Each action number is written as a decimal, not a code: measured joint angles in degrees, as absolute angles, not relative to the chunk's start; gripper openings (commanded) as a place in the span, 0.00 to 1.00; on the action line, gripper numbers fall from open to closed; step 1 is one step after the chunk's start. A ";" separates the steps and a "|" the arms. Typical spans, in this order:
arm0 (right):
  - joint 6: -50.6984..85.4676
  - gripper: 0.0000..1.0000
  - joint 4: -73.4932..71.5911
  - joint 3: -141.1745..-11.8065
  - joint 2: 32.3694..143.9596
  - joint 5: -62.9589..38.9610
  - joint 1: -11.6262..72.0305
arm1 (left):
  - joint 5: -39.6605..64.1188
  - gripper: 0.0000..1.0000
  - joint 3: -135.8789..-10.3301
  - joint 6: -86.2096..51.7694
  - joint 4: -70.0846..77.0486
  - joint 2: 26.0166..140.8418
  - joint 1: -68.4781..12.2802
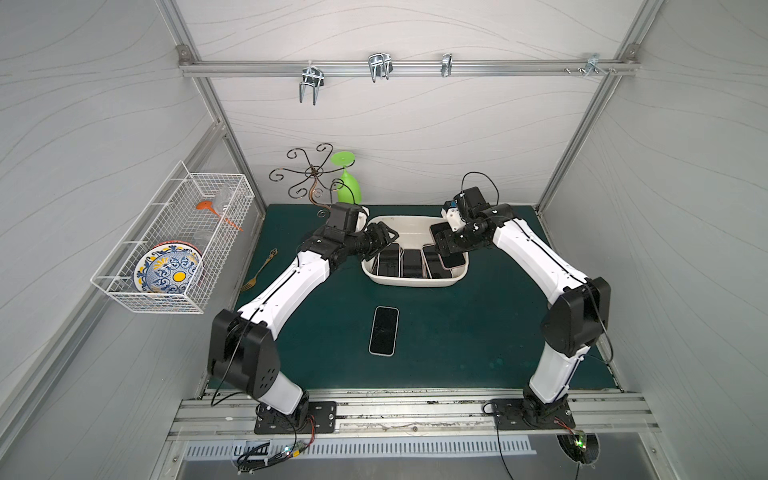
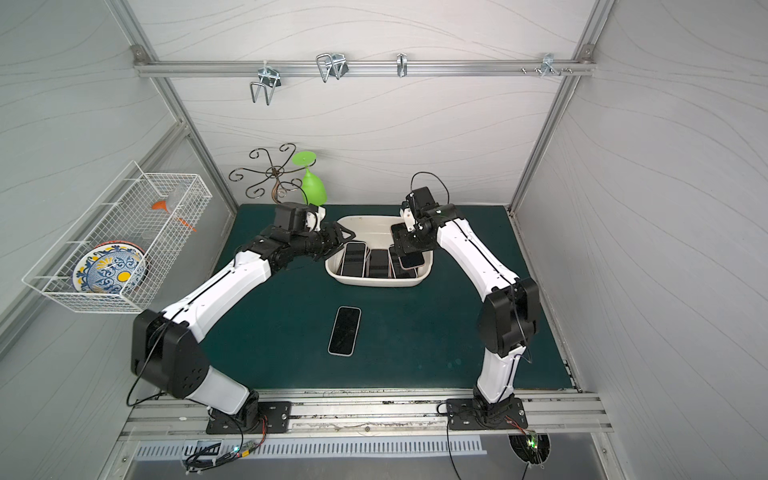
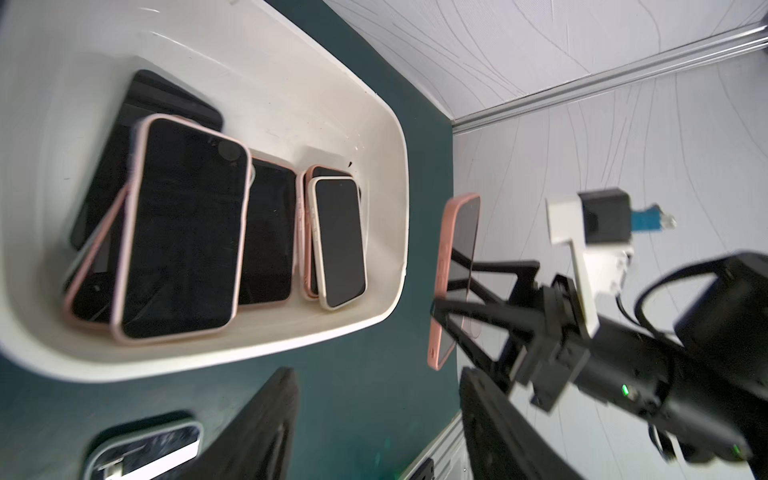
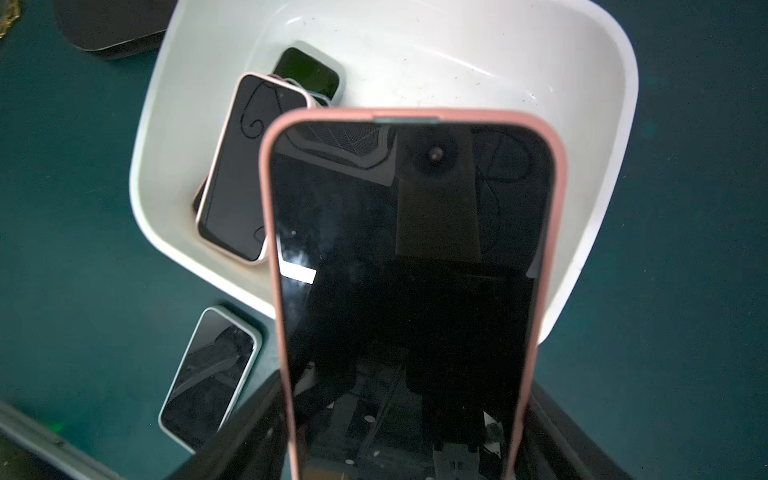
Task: Take the phone out of the storage box
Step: Pick up the phone from the storage box.
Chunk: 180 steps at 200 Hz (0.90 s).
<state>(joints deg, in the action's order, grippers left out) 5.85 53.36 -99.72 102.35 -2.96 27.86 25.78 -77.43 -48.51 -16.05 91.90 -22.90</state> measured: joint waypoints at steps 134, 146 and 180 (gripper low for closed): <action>9.21 0.31 52.18 -91.74 99.70 -16.05 28.73 | 26.81 0.57 -82.74 -56.40 -5.21 105.54 -31.31; 9.37 0.30 51.86 -91.74 99.63 -17.28 28.82 | 26.74 0.56 -82.74 -56.47 -5.15 106.04 -31.33; 9.76 0.30 50.70 -91.00 99.53 -19.75 28.82 | 26.83 0.29 -82.72 -57.41 -4.54 106.59 -31.73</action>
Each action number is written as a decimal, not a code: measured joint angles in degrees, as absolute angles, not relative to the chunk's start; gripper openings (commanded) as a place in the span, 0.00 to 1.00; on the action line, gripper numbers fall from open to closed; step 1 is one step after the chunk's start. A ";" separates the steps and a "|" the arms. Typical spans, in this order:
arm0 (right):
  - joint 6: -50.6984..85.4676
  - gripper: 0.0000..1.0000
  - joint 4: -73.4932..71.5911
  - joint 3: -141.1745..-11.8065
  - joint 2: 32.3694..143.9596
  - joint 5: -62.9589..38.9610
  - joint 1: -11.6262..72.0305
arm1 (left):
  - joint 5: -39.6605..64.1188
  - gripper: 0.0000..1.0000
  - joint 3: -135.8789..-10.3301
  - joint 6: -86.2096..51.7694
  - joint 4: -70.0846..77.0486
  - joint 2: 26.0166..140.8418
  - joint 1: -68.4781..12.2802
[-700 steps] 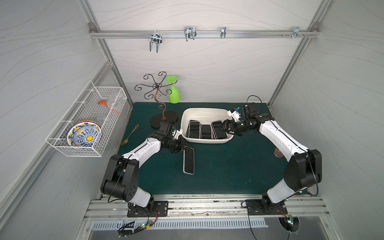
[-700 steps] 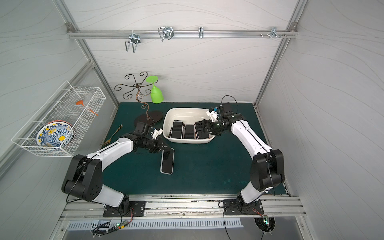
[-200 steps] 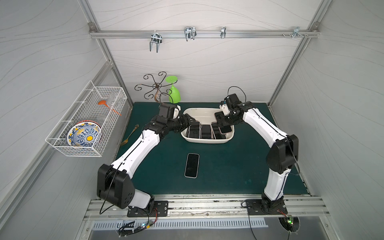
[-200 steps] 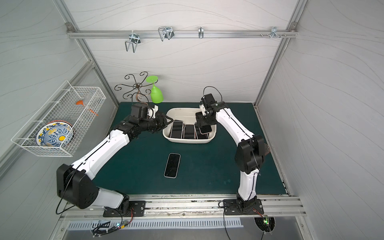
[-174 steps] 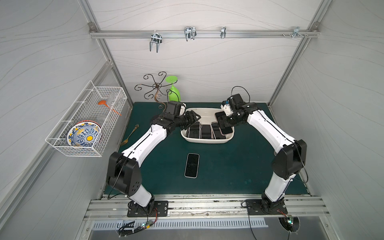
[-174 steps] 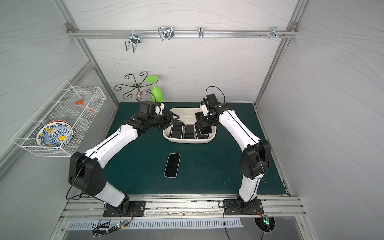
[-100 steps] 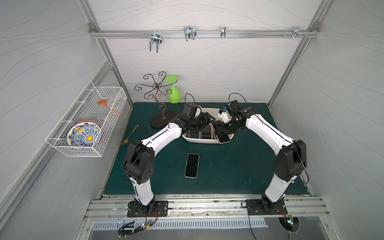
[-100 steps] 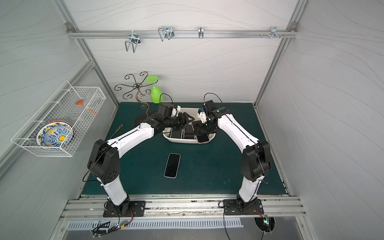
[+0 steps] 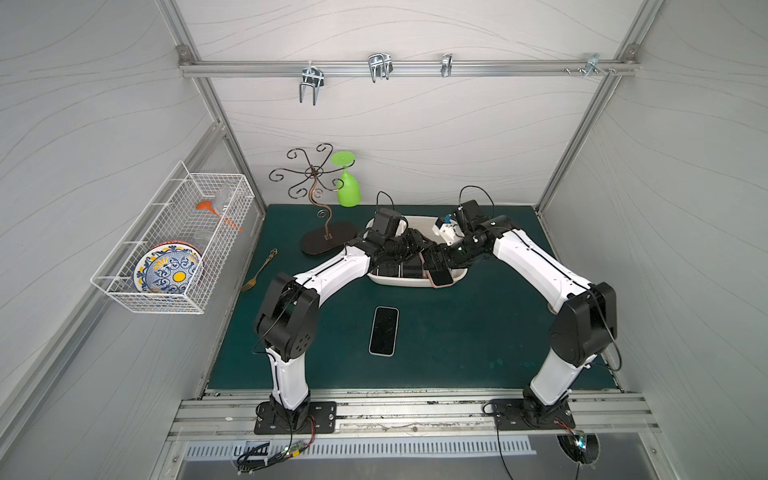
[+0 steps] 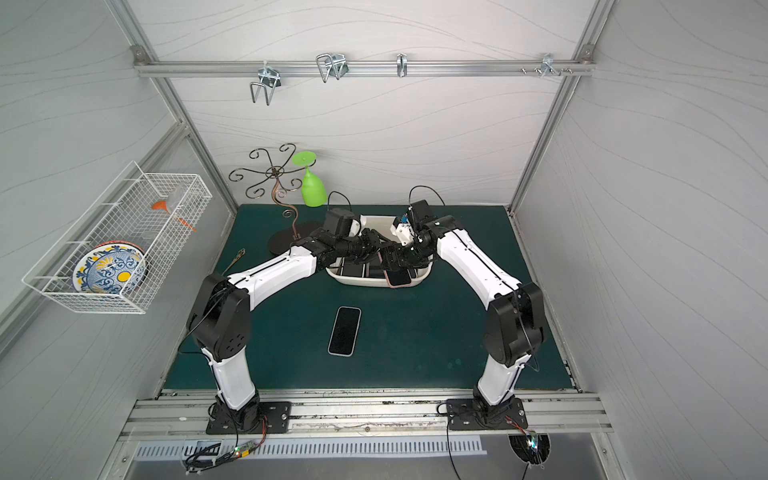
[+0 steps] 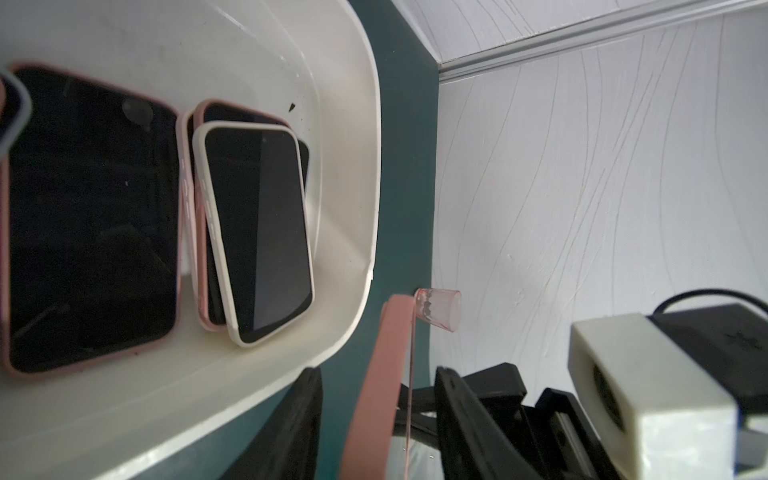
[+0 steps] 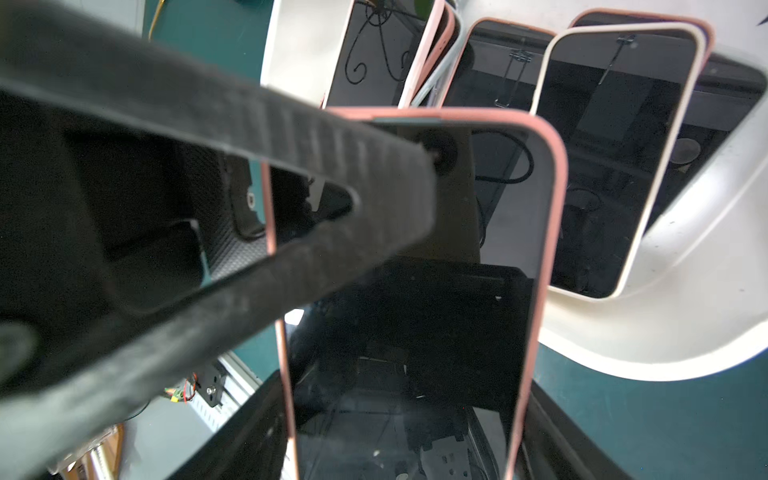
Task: Take the phone out of the storage box
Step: Pick up the phone from the storage box.
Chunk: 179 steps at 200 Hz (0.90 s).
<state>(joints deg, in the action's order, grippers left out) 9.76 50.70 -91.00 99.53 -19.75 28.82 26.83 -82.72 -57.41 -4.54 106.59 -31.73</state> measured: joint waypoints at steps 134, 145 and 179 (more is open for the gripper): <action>13.65 0.99 45.47 -85.27 97.69 -30.63 24.36 | 29.34 0.00 -77.78 -57.01 -1.58 105.49 -31.48; 13.74 0.99 45.04 -84.66 96.51 -30.94 23.24 | 29.69 0.00 -77.08 -56.29 -2.44 104.90 -31.22; 13.98 0.99 44.31 -81.91 92.53 -31.44 18.76 | 31.22 0.00 -73.78 -52.34 -5.72 99.68 -30.11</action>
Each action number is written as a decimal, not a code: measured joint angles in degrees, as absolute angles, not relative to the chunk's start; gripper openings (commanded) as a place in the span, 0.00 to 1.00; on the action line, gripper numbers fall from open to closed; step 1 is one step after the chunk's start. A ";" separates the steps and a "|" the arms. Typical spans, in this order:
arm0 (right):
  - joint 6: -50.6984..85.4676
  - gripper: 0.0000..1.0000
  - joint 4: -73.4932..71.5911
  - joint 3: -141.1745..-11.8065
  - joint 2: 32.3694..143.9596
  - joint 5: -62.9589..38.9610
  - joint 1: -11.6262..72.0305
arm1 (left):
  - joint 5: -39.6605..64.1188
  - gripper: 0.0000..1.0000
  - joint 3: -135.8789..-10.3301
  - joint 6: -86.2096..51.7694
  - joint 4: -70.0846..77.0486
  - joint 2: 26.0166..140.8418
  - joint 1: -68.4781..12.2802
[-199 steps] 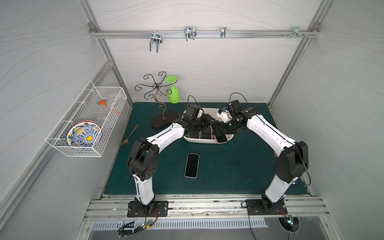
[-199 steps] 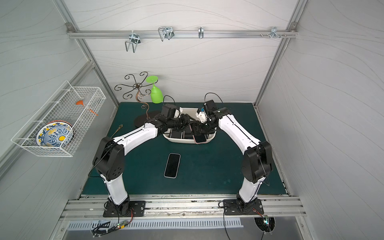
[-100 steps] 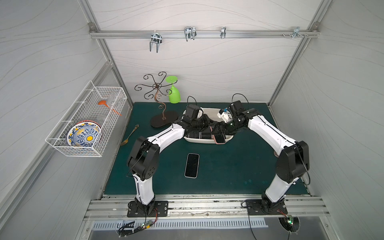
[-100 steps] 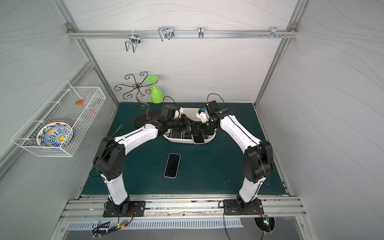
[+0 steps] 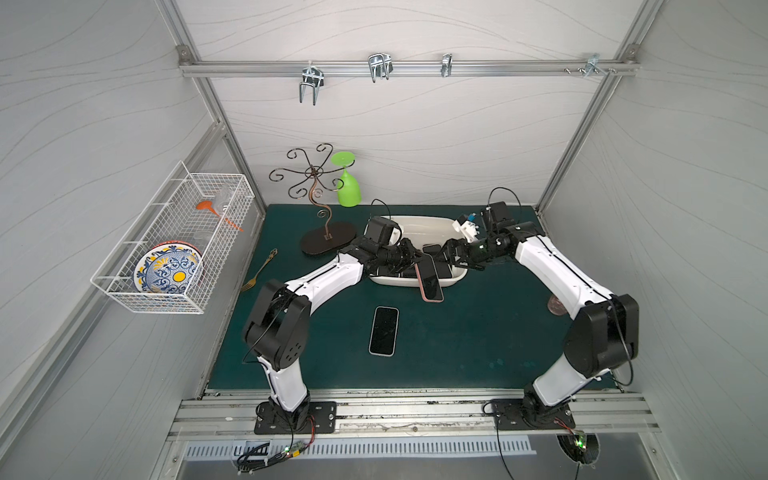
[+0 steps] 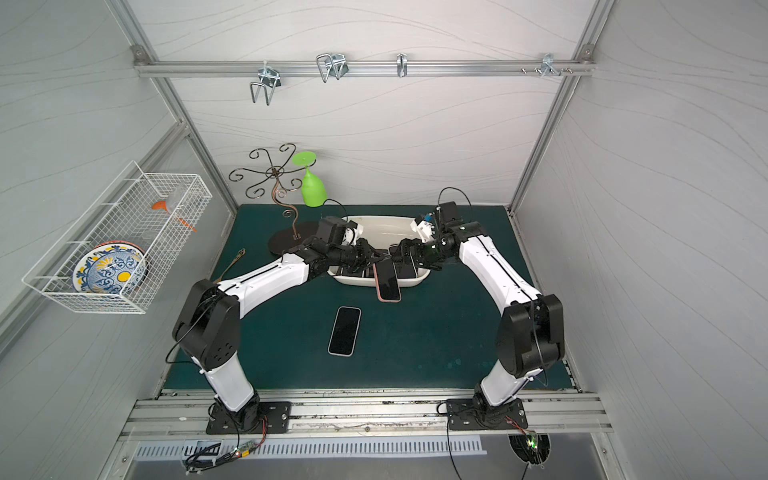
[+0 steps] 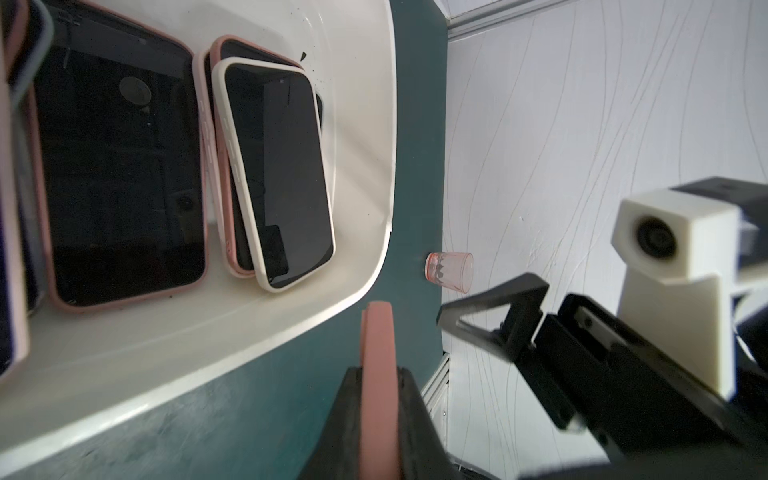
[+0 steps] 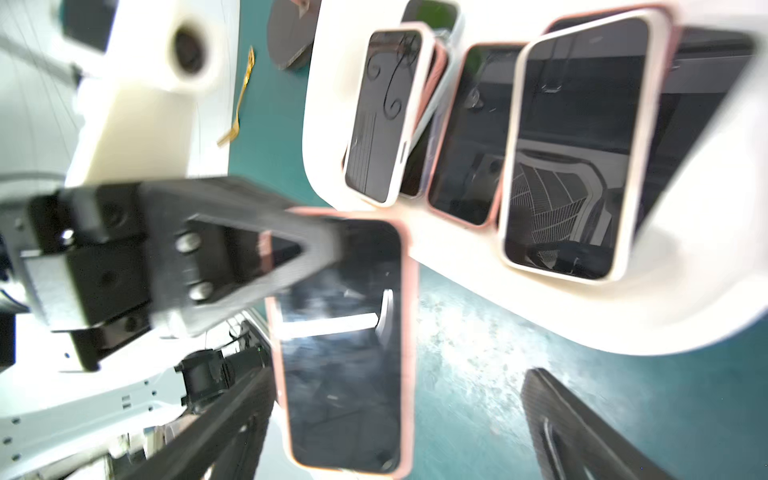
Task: Take the phone out of the storage box
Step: Pick up the phone from the storage box, then place the phone at the center of the board.
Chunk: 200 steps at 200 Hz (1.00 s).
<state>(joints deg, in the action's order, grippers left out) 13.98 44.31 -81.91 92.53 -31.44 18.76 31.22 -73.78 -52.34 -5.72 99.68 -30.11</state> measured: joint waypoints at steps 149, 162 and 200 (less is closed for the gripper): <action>13.93 0.99 43.92 -74.59 86.30 -31.51 16.05 | 30.50 0.00 -51.00 -44.75 2.09 102.10 -37.54; 13.82 0.99 43.90 -74.54 86.30 -31.40 16.05 | 30.96 0.00 -51.29 -44.75 2.96 102.89 -38.02; 13.43 0.99 43.88 -73.82 86.32 -30.68 16.12 | 31.11 0.03 -51.29 -44.42 3.86 103.28 -38.26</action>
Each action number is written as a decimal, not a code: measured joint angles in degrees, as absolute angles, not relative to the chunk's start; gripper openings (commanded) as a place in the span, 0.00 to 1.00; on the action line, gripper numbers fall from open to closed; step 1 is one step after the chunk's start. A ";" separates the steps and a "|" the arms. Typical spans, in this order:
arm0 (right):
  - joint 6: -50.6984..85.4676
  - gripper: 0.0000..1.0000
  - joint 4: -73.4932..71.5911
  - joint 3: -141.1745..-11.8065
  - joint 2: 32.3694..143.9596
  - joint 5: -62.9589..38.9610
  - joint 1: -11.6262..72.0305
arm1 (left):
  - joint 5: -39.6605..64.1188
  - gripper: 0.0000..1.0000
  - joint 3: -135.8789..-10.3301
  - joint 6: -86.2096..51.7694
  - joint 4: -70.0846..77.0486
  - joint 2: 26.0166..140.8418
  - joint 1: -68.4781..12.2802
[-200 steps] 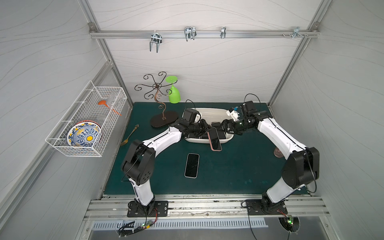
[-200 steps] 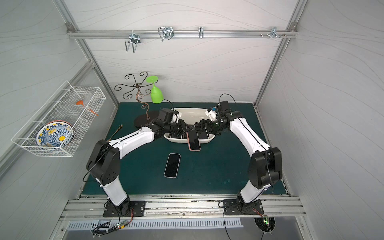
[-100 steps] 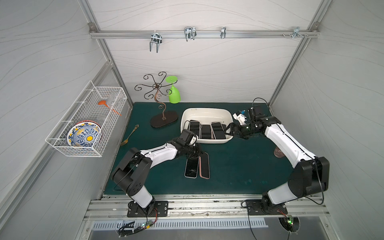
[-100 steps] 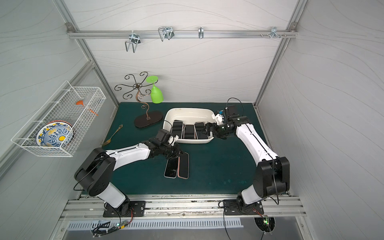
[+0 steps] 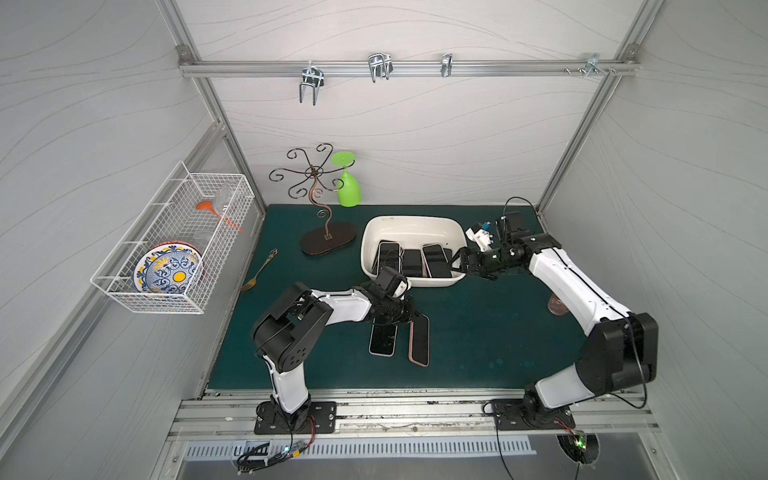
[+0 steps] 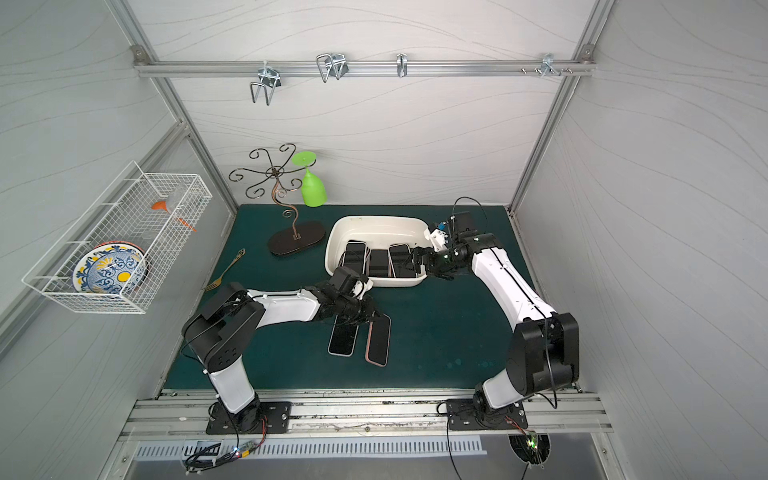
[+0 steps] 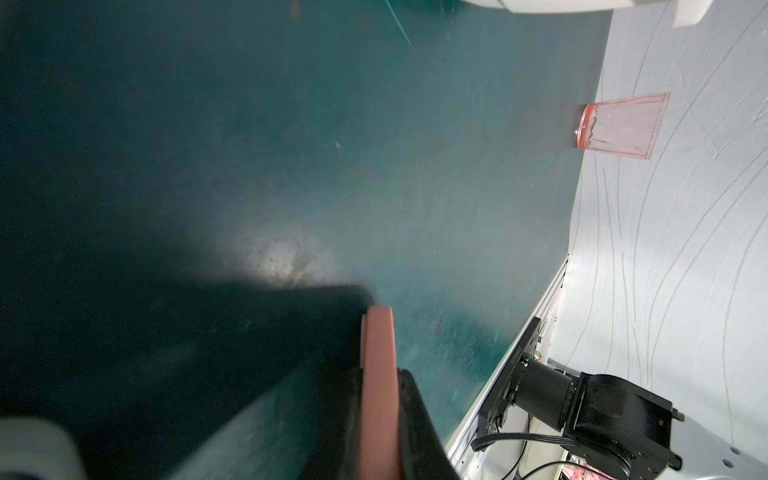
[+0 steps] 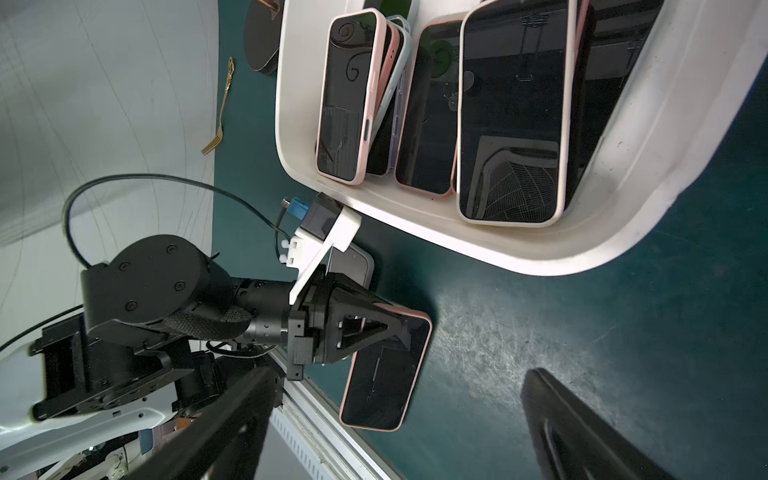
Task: Take the phone out of the storage box
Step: Place the phone at the center of the board.
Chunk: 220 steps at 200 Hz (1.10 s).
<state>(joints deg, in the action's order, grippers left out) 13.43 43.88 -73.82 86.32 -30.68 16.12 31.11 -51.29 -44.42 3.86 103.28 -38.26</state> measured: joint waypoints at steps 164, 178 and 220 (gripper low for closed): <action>12.43 0.99 42.26 -70.74 88.31 -30.20 17.08 | 32.25 0.47 -47.42 -38.89 9.06 102.65 -35.38; 12.43 0.99 42.22 -70.78 88.51 -29.85 17.30 | 31.66 0.50 -47.27 -38.81 8.23 101.97 -35.03; 12.40 0.99 42.70 -74.08 91.39 -26.13 18.90 | 26.85 0.59 -47.09 -41.04 0.23 97.84 -33.04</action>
